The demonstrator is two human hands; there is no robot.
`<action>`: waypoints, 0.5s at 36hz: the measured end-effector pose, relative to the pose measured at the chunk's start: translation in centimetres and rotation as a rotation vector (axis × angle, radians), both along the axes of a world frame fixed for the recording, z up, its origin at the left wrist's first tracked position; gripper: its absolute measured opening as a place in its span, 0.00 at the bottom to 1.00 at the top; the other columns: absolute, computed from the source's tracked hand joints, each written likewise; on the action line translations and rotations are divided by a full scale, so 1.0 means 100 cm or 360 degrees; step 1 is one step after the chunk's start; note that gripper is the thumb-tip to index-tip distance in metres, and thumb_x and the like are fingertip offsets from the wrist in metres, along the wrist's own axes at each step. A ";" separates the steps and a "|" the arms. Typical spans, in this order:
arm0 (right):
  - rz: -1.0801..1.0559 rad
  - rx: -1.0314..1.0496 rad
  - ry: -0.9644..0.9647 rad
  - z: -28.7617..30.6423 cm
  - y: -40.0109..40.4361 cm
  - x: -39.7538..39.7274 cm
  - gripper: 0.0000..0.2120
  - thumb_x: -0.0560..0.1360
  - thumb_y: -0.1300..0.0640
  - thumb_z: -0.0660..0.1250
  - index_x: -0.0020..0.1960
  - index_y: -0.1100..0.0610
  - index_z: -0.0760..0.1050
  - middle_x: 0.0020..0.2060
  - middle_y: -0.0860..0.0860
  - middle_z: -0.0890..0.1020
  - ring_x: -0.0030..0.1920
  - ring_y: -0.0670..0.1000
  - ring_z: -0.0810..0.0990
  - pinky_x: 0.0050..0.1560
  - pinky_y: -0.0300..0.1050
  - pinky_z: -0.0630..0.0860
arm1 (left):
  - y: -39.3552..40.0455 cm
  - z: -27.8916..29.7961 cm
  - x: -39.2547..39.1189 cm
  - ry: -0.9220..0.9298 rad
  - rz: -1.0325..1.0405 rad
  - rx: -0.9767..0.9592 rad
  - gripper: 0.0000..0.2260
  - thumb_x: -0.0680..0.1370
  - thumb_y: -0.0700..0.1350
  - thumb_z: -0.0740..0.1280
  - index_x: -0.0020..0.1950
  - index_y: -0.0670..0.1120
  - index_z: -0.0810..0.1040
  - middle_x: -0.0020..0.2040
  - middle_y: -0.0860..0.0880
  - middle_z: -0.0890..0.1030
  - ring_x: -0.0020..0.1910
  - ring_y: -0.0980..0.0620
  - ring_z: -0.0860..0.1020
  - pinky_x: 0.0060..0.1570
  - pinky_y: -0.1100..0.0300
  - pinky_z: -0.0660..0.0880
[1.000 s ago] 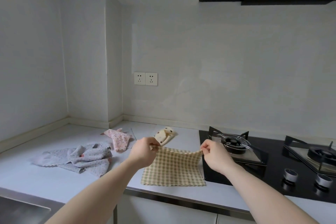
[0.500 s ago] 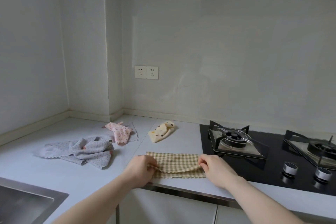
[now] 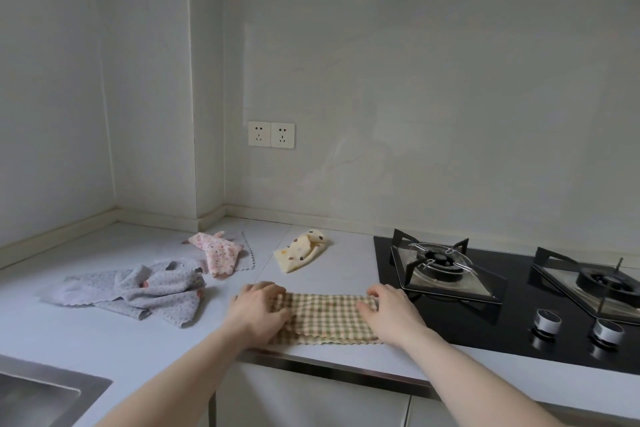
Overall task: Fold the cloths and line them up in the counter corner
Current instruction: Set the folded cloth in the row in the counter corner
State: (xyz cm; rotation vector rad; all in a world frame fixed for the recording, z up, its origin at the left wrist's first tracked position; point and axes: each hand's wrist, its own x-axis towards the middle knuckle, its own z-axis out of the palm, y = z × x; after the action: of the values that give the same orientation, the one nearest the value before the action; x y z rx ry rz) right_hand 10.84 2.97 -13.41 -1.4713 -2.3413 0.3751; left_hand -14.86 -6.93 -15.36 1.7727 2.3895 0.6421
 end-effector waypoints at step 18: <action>-0.0272 -0.0405 -0.0233 0.014 0.026 -0.027 0.07 0.73 0.50 0.63 0.38 0.49 0.76 0.49 0.50 0.80 0.63 0.56 0.69 0.65 0.54 0.69 | 0.007 -0.023 -0.002 -0.0003 0.0000 0.0000 0.27 0.79 0.62 0.55 0.76 0.56 0.65 0.78 0.54 0.65 0.77 0.52 0.60 0.77 0.52 0.52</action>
State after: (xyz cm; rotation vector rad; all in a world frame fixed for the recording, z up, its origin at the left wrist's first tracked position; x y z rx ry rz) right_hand 8.11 5.57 -12.01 -1.8606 -2.3222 0.5527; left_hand -15.07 -6.23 -17.61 1.7717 2.3881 0.6434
